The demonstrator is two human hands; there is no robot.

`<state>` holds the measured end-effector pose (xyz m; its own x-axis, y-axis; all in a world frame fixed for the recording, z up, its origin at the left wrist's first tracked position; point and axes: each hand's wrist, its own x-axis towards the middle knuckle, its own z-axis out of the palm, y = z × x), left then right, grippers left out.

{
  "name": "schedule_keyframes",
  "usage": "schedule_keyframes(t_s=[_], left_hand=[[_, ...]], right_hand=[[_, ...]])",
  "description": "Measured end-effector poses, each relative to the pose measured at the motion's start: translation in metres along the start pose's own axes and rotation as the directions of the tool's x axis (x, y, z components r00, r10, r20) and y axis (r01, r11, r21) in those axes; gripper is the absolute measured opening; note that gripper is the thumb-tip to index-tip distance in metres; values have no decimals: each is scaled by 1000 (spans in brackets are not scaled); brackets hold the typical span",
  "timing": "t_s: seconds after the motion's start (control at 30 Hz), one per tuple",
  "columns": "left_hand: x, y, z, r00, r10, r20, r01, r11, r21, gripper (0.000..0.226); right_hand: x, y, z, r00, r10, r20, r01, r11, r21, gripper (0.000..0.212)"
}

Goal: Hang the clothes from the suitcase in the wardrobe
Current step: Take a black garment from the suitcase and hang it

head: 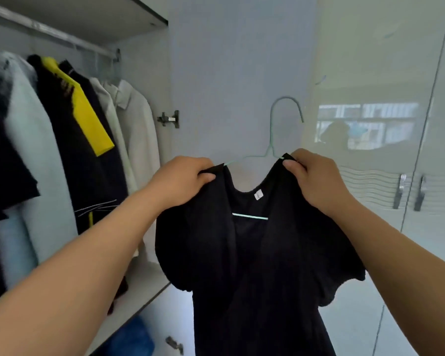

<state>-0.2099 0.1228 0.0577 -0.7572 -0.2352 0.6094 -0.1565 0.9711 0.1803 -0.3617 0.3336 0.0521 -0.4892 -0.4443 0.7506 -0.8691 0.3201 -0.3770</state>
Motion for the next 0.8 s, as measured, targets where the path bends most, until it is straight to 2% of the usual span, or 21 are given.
schedule_keyframes(t_s=[0.07,0.13,0.2,0.27,0.37,0.53,0.63,0.67,0.73,0.77,0.8], left_hand=[[-3,-10,-22,996,28,-86,-30,999,-28,21],[-7,-25,-41,983,39,-182,-47,998,-40,23],[-12,-46,-60,976,13,-219,-20,999,-31,24],[-20,-70,-78,968,-61,-242,53,998,-43,24],[-32,-94,-95,946,-136,-294,133,991,-33,24],[-45,-99,-125,887,-207,-412,234,972,14,23],[-57,-88,-137,863,-148,-483,226,968,107,18],[-61,-88,-138,889,-135,-438,233,956,179,16],[-73,-91,-135,950,-256,-179,307,874,378,16],[-82,-94,-133,937,-338,-93,344,836,429,19],[-88,-97,-131,923,-372,-98,375,817,437,23]], right_hand=[[8,-27,13,993,-65,-94,69,997,34,29],[15,-45,26,988,-102,-119,111,991,71,29],[19,-47,36,997,-70,-15,71,995,68,31],[21,-46,45,988,10,152,-16,999,38,35],[28,-58,58,965,-3,264,1,1000,7,41],[39,-102,71,985,-116,126,101,988,116,39],[42,-112,76,988,-119,-95,127,988,87,39],[42,-111,80,988,-120,-97,126,990,62,38],[38,-106,93,991,-110,73,108,994,33,40],[34,-103,99,989,-94,111,89,995,45,42],[32,-101,101,993,-76,94,68,994,87,43]])
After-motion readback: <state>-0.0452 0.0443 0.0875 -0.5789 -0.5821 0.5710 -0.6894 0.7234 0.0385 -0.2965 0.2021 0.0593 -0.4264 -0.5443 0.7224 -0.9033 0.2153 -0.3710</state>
